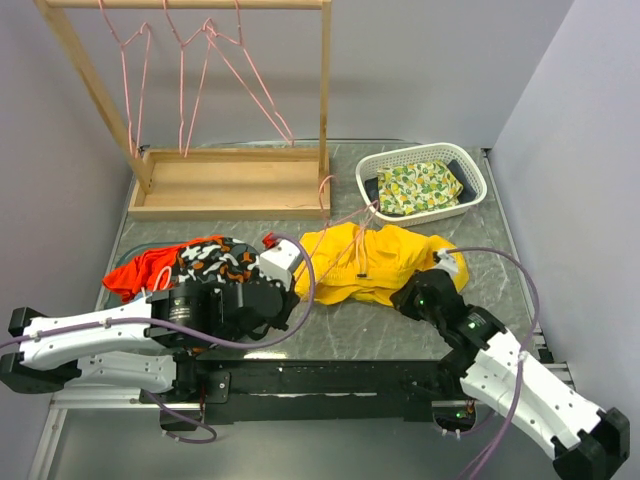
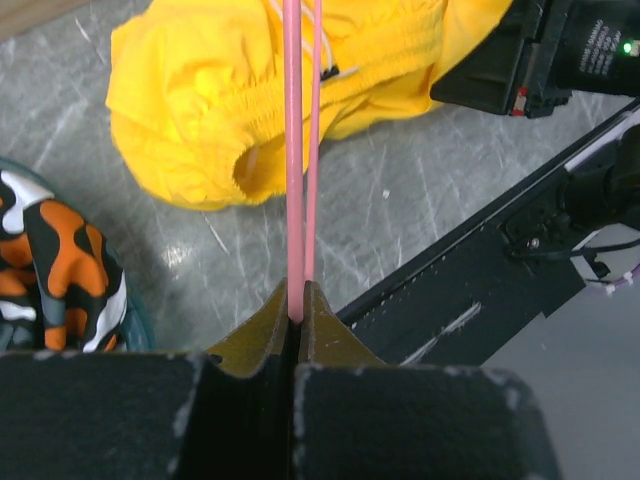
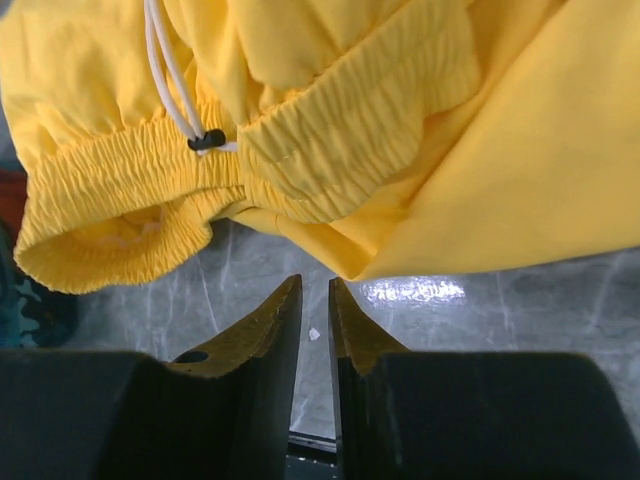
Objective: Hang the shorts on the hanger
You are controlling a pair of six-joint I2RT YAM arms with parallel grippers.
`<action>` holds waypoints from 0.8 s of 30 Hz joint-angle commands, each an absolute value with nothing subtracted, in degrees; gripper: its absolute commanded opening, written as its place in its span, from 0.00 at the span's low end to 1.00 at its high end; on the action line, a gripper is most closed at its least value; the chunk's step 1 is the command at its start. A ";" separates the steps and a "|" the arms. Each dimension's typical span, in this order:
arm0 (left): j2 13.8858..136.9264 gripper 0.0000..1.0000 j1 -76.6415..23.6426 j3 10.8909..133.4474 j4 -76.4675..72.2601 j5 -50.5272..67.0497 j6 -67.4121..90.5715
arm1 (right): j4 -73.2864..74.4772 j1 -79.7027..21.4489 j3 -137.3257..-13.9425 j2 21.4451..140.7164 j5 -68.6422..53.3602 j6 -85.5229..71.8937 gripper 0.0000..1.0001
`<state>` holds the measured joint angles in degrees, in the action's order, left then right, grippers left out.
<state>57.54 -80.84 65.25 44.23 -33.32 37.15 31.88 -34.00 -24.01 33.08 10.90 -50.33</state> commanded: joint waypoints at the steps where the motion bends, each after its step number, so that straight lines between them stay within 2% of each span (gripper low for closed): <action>1: 54.94 0.01 -82.17 64.25 45.87 -34.45 41.31 | 23.47 -35.77 -23.55 38.57 13.87 -51.60 0.25; 5: 53.18 0.01 -82.53 64.34 48.51 -34.01 42.18 | 20.49 -35.86 -25.66 42.97 18.53 -49.40 0.34; 9: 52.91 0.01 -82.62 64.08 50.36 -31.65 41.49 | 16.80 -35.77 -28.90 45.25 23.63 -45.54 0.48; 15: 53.09 0.01 -83.23 62.67 50.45 -29.53 40.43 | 14.24 -35.77 -36.20 51.23 27.68 -42.11 0.51; 24: 51.77 0.01 -83.93 62.05 49.83 -26.37 39.02 | 12.83 -33.05 -47.28 64.68 26.28 -38.68 0.53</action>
